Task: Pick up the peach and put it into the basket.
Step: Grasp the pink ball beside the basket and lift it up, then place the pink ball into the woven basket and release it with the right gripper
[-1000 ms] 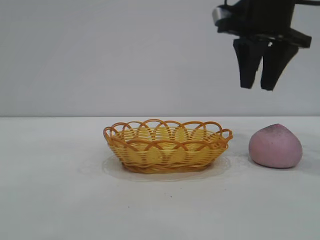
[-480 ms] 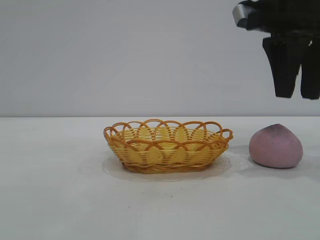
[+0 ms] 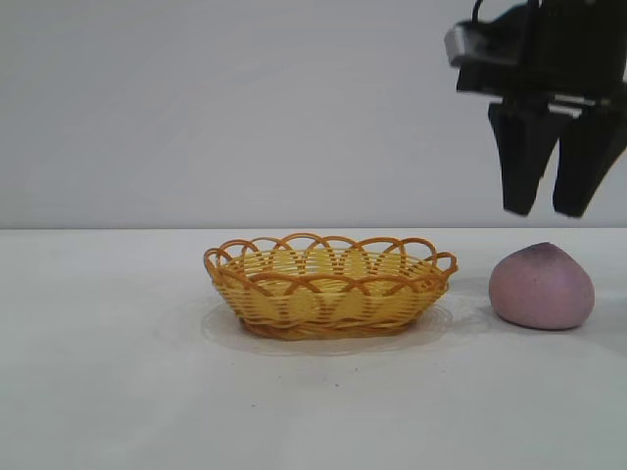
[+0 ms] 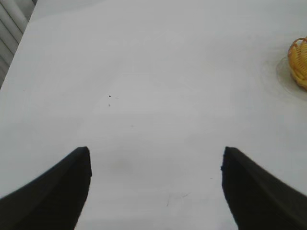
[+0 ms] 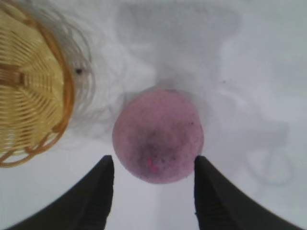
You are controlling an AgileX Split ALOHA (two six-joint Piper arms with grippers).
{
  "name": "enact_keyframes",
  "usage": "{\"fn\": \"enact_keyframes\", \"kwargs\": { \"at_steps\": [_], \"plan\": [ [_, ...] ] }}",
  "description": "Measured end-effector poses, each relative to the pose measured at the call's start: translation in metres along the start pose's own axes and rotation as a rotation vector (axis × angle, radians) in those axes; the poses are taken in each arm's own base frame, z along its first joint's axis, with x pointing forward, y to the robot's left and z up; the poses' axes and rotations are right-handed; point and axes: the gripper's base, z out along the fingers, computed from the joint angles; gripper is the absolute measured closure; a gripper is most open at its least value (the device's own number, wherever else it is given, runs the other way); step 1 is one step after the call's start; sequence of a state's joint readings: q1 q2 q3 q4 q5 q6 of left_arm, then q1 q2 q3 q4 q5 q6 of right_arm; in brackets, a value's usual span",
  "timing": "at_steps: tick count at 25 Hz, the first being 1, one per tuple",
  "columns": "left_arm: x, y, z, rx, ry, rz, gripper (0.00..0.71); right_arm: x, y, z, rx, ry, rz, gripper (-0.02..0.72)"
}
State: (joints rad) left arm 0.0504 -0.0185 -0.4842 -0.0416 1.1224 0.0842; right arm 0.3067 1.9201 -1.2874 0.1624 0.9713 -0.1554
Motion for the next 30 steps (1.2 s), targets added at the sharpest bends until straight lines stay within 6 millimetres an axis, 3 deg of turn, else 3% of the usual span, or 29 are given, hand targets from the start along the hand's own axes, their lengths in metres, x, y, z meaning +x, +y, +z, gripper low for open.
{"fn": "enact_keyframes", "kwargs": {
  "at_steps": [6, 9, 11, 12, 13, 18, 25, 30],
  "plan": [
    [0.0, 0.0, 0.0, 0.0, 0.0, 0.0, 0.179, -0.004, -0.004, 0.027, 0.0, 0.04, 0.01, 0.384],
    [0.0, 0.0, 0.0, 0.0, 0.0, 0.0, 0.179, -0.004, -0.004, 0.029, -0.001, 0.042, 0.0, 0.584],
    [0.0, 0.0, 0.0, 0.0, 0.0, 0.0, 0.179, -0.004, -0.004, 0.028, -0.001, 0.036, -0.011, 0.654],
    [0.0, 0.0, 0.0, 0.0, 0.0, 0.0, 0.179, -0.004, -0.004, 0.026, 0.0, 0.032, -0.015, 0.643],
    [0.0, 0.0, 0.0, 0.0, 0.0, 0.0, 0.179, -0.004, -0.004, 0.023, 0.0, 0.025, -0.022, 0.703],
    [0.0, 0.0, 0.0, 0.0, 0.0, 0.0, 0.179, -0.008, -0.001, -0.005, 0.014, -0.033, -0.05, 0.703],
    [0.0, 0.0, 0.0, 0.0, 0.0, 0.0, 0.179, -0.02, 0.012, -0.073, -0.021, -0.214, -0.095, 0.703],
    [0.0, 0.0, 0.0, 0.0, 0.0, 0.0, 0.179, -0.026, 0.035, -0.085, -0.204, -0.286, -0.153, 0.703]
  ]
}}
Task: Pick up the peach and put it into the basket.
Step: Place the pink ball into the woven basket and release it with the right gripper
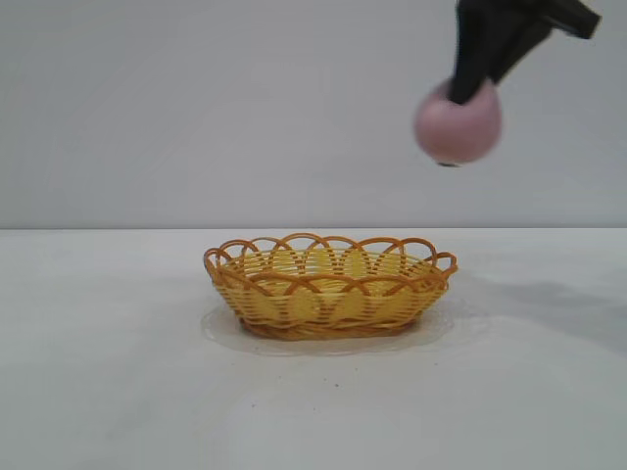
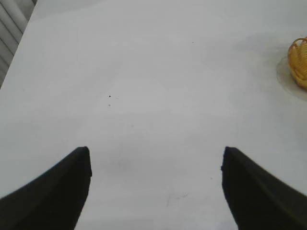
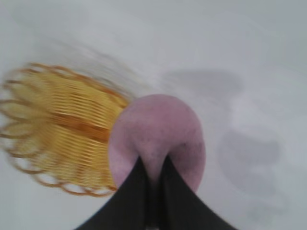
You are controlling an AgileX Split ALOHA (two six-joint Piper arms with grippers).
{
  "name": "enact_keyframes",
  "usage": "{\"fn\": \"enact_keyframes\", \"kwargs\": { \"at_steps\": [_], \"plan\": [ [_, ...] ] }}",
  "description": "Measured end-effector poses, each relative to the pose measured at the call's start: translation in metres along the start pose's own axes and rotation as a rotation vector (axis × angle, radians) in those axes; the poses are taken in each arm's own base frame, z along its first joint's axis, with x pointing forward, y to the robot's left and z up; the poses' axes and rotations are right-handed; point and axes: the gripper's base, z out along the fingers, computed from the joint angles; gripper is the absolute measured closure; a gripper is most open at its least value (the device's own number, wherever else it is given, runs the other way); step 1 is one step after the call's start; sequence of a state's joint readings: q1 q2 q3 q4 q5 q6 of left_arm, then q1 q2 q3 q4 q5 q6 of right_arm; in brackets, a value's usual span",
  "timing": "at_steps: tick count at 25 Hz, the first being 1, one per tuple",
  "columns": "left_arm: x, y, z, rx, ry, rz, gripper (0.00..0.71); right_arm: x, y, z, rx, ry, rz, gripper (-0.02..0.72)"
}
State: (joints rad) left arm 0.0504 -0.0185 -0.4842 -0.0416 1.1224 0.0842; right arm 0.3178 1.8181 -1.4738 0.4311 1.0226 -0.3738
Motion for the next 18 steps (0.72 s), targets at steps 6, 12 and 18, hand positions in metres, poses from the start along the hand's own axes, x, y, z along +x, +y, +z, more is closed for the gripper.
{"fn": "enact_keyframes", "kwargs": {
  "at_steps": [6, 12, 18],
  "plan": [
    [0.0, 0.0, 0.0, 0.0, 0.0, 0.0, 0.179, -0.001, 0.031, 0.027, -0.058, 0.054, -0.106, 0.703],
    [0.0, 0.0, 0.0, 0.0, 0.0, 0.0, 0.179, 0.003, 0.055, 0.073, -0.091, 0.127, -0.16, 0.703],
    [0.0, 0.0, 0.0, 0.0, 0.0, 0.0, 0.179, 0.005, 0.048, 0.1, -0.084, 0.154, -0.142, 0.643]
  ]
}}
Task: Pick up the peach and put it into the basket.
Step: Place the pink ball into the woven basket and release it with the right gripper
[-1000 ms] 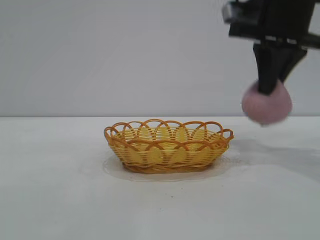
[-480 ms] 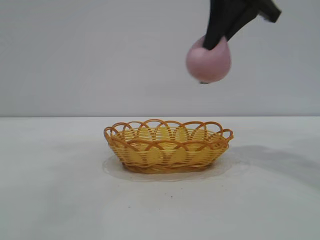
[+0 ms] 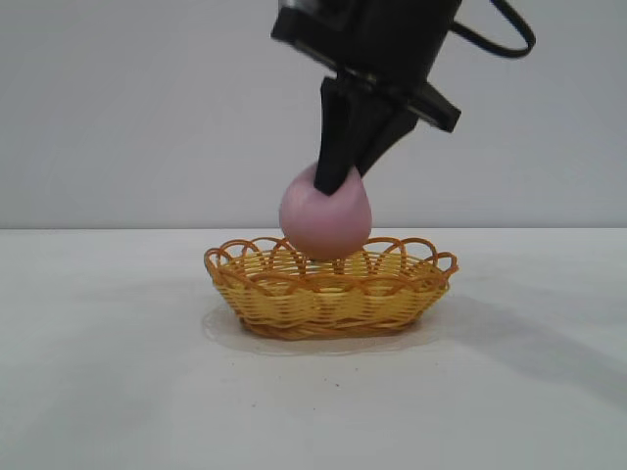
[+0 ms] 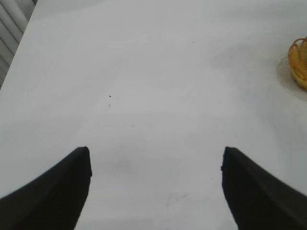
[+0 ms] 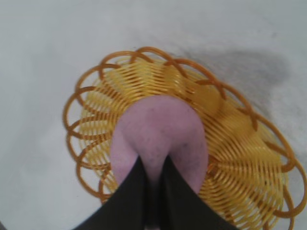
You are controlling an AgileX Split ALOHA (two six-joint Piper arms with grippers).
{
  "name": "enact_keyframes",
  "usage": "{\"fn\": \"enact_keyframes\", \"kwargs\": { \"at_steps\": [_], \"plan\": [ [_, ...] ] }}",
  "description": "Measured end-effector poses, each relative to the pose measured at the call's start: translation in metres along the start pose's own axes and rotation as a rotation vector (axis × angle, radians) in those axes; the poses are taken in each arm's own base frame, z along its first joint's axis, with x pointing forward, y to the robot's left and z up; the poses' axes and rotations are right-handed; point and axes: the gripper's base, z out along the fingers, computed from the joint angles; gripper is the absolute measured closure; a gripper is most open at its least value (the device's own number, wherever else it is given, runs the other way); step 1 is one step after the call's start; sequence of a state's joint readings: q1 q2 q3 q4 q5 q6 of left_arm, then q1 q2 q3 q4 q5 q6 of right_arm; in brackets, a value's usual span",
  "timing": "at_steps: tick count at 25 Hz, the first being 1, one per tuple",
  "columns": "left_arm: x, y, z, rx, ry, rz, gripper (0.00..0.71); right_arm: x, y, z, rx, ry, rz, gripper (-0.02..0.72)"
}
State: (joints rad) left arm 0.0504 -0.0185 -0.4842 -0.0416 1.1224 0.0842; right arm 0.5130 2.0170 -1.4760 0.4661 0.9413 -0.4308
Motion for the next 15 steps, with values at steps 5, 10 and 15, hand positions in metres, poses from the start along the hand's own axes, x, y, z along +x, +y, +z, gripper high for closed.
{"fn": "enact_keyframes", "kwargs": {
  "at_steps": [5, 10, 15],
  "plan": [
    [0.0, 0.0, 0.0, 0.0, 0.0, 0.0, 0.179, 0.0006, -0.002, 0.0051, -0.001, 0.011, 0.005, 0.487],
    [0.0, 0.0, 0.0, 0.0, 0.0, 0.0, 0.179, 0.0021, -0.0012, 0.0051, -0.009, 0.028, 0.005, 0.366],
    [0.0, 0.0, 0.0, 0.0, 0.0, 0.0, 0.179, 0.0047, -0.0019, 0.0011, 0.015, 0.052, -0.001, 0.316]
  ]
}}
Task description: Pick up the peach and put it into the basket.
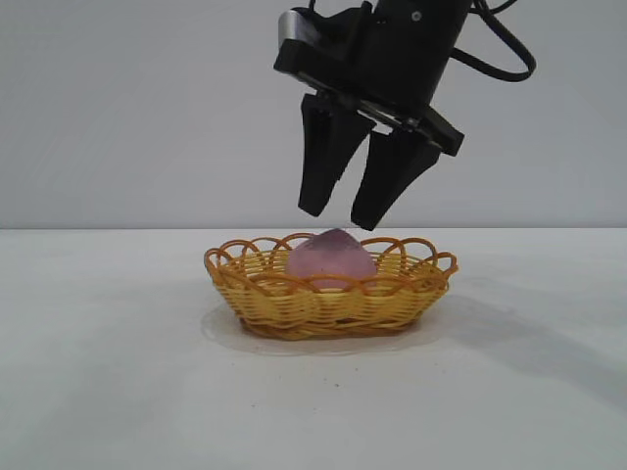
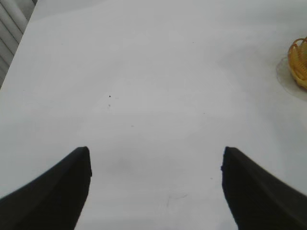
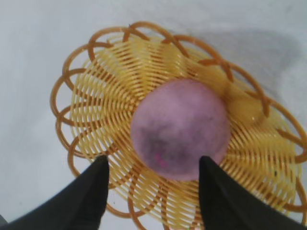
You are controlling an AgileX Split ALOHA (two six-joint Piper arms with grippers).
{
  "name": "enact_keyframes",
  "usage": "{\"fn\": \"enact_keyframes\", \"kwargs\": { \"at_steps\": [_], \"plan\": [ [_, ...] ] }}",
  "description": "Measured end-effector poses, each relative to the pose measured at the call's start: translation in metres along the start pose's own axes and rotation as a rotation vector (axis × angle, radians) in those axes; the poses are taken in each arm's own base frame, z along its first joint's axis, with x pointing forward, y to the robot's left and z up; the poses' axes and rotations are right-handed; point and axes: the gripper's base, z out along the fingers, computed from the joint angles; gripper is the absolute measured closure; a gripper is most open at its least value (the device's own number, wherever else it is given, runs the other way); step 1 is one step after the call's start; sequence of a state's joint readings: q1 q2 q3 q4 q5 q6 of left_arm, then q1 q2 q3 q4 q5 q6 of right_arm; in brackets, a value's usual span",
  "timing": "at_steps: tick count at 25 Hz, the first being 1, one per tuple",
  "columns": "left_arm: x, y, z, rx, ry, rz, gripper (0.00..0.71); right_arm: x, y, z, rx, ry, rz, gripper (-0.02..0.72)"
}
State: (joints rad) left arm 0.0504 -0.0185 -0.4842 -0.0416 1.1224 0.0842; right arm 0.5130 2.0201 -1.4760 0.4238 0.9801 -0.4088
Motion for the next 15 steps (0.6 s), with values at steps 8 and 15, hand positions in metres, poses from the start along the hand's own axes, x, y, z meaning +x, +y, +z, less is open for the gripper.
{"fn": "enact_keyframes", "kwargs": {
  "at_steps": [8, 15],
  "plan": [
    [0.0, 0.0, 0.0, 0.0, 0.0, 0.0, 0.179, -0.001, -0.026, -0.047, 0.174, -0.039, 0.027, 0.316],
    [0.0, 0.0, 0.0, 0.0, 0.0, 0.0, 0.179, 0.017, -0.075, -0.087, 0.315, -0.038, 0.152, 0.316]
  ]
}}
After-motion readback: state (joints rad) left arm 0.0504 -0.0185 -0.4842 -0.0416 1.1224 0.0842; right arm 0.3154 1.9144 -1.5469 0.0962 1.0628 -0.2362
